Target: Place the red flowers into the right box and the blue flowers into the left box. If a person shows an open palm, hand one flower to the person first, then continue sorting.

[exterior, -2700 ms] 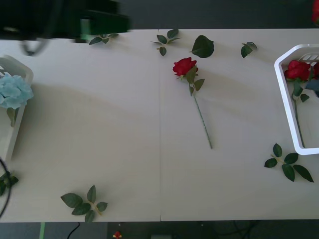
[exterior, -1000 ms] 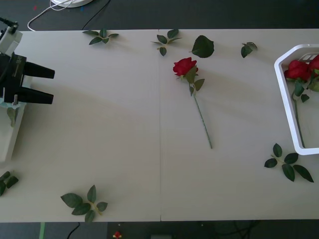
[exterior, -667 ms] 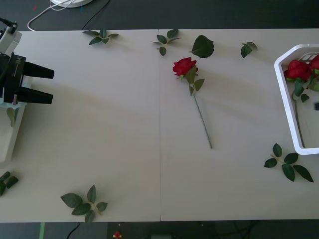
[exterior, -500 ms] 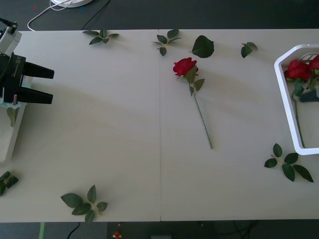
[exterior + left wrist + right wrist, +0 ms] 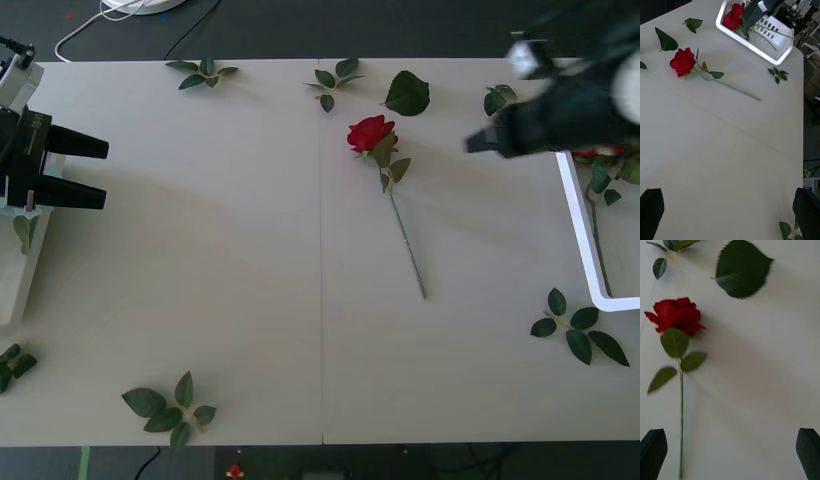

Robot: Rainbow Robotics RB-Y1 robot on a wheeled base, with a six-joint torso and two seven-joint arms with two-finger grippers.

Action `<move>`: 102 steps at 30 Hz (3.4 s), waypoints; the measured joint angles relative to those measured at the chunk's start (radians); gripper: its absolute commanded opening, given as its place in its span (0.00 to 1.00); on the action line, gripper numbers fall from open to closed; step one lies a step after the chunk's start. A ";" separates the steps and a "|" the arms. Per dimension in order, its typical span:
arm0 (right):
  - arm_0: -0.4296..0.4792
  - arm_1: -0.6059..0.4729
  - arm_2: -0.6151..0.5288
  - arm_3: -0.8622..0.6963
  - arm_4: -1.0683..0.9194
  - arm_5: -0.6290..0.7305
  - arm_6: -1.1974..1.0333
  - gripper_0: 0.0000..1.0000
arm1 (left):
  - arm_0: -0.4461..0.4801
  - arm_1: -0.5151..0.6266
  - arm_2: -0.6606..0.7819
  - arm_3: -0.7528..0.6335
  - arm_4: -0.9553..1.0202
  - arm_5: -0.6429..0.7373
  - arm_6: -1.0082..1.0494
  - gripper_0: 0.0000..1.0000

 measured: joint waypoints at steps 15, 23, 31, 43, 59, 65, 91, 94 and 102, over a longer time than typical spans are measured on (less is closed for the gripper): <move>-0.308 0.342 0.271 0.553 0.240 -0.192 -0.037 1.00 | 0.000 0.000 -0.001 0.001 0.000 0.000 0.000 1.00; -0.338 0.402 0.365 0.671 0.203 -0.265 -0.062 1.00 | 0.000 0.000 -0.001 0.001 0.000 0.000 0.000 1.00; -0.339 0.417 0.503 0.706 0.164 -0.359 -0.214 1.00 | 0.000 0.000 -0.001 0.001 0.000 0.000 0.000 1.00; -0.351 0.468 0.624 0.753 0.171 -0.441 -0.373 1.00 | 0.000 0.000 -0.001 0.001 0.000 0.000 0.000 1.00; -0.389 0.524 0.643 0.870 0.187 -0.484 -0.373 0.00 | 0.000 0.000 -0.001 0.001 0.000 0.000 0.000 1.00; -0.389 0.524 0.643 0.870 0.191 -0.484 -0.373 0.00 | 0.000 0.000 -0.001 0.001 0.000 0.000 0.000 1.00; -0.389 0.375 0.643 0.649 0.170 -0.416 -0.373 0.00 | 0.000 0.000 -0.001 0.002 0.000 0.001 0.000 1.00; -0.389 0.333 0.643 0.619 0.140 -0.415 -0.373 0.00 | 0.000 0.000 -0.001 0.002 0.000 0.001 0.000 1.00; -0.389 0.161 0.642 0.451 0.063 -0.351 -0.373 0.00 | 0.000 0.000 -0.001 0.002 0.000 0.001 0.000 1.00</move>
